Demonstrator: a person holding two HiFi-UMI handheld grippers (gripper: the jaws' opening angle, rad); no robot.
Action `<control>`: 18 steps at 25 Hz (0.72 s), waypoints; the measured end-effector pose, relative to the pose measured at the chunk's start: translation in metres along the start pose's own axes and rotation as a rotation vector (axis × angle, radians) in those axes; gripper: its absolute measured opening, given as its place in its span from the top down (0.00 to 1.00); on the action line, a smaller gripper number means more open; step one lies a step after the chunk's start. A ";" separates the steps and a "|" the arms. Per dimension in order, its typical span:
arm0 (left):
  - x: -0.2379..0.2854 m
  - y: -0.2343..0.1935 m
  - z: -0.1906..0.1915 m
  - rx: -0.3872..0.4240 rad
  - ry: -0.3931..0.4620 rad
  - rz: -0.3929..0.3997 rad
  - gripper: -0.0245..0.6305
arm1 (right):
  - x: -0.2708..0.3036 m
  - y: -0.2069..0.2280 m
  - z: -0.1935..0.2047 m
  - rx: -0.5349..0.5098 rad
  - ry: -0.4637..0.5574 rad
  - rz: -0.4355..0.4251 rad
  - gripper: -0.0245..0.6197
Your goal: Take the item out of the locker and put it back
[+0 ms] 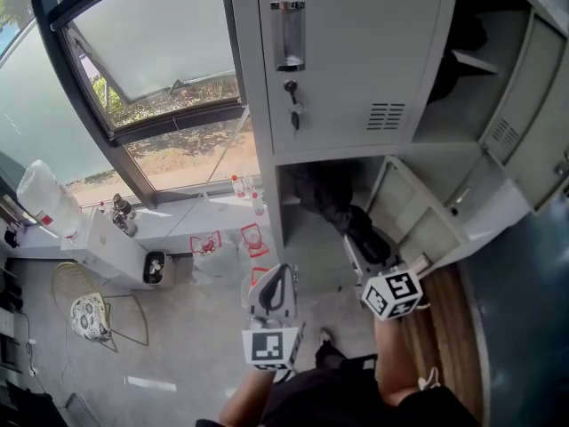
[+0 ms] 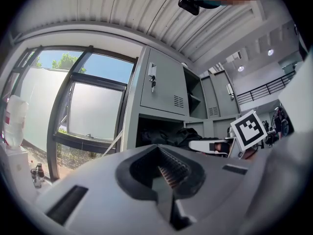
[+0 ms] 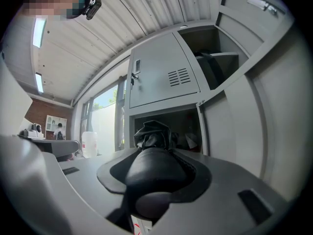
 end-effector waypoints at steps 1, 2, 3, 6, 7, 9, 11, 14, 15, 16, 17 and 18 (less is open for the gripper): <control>0.004 0.000 0.000 0.003 0.001 -0.004 0.98 | 0.005 0.005 0.002 -0.010 0.002 0.001 0.70; 0.007 0.000 -0.001 0.005 0.003 -0.007 0.97 | 0.010 0.010 0.004 -0.018 0.003 0.003 0.70; 0.010 0.001 -0.001 0.006 0.004 -0.010 0.98 | 0.014 0.014 0.006 -0.021 0.000 0.004 0.70; 0.020 0.002 0.000 0.002 0.004 -0.015 0.97 | 0.027 0.023 0.011 -0.006 -0.008 0.005 0.70; 0.024 0.003 0.001 0.002 0.002 -0.016 0.97 | 0.031 0.025 0.011 -0.003 -0.010 0.003 0.70; 0.029 0.004 0.001 0.001 -0.003 -0.019 0.97 | 0.040 0.029 0.011 0.002 -0.016 0.001 0.70; 0.035 0.004 0.002 -0.002 -0.007 -0.024 0.98 | 0.050 0.035 0.009 -0.003 -0.007 0.001 0.70; 0.044 0.002 0.002 -0.001 -0.004 -0.031 0.98 | 0.064 0.042 0.011 -0.001 -0.008 -0.004 0.70; 0.047 0.002 0.002 0.002 -0.004 -0.032 0.98 | 0.069 0.045 0.012 -0.006 -0.010 -0.006 0.70; 0.050 0.002 0.002 0.004 -0.004 -0.032 0.98 | 0.073 0.048 0.013 -0.008 -0.011 -0.005 0.70; 0.053 0.002 0.002 0.006 -0.006 -0.033 0.98 | 0.076 0.050 0.013 -0.006 -0.012 -0.002 0.70; 0.056 0.001 0.002 0.006 -0.008 -0.034 0.97 | 0.080 0.052 0.013 -0.001 -0.012 0.002 0.70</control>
Point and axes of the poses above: the fingertips, and each gripper's own axes: x forward along the fingers, y to its right, z out of its underside, the point moved 1 cm from there along -x, backward along the fingers, and after that the axes turned 6 degrees about -z, right-handed, at the moved point
